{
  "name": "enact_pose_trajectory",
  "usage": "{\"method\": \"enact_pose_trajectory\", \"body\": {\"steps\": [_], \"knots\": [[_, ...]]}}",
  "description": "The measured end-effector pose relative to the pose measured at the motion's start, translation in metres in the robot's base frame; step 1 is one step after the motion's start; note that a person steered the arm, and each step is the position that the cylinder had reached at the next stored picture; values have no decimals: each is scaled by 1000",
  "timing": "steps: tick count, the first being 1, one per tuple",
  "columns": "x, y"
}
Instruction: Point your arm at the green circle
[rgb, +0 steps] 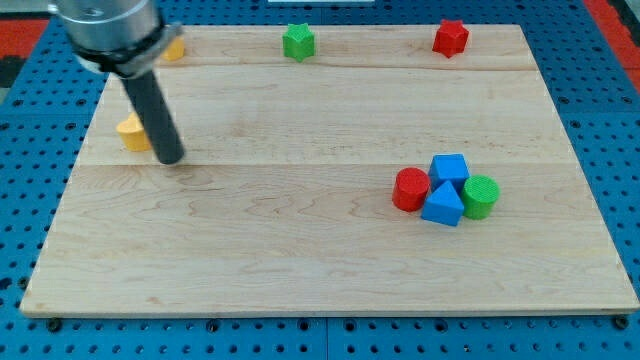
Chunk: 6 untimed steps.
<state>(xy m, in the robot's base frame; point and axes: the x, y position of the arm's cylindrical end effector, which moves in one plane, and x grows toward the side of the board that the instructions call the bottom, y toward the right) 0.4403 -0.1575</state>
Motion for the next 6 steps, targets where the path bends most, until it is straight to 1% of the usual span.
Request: {"method": "enact_pose_trajectory", "body": {"steps": [1, 2, 3, 4, 5, 6], "knots": [[54, 42], [82, 142], [99, 262], [95, 354], [68, 347], [52, 336]]}}
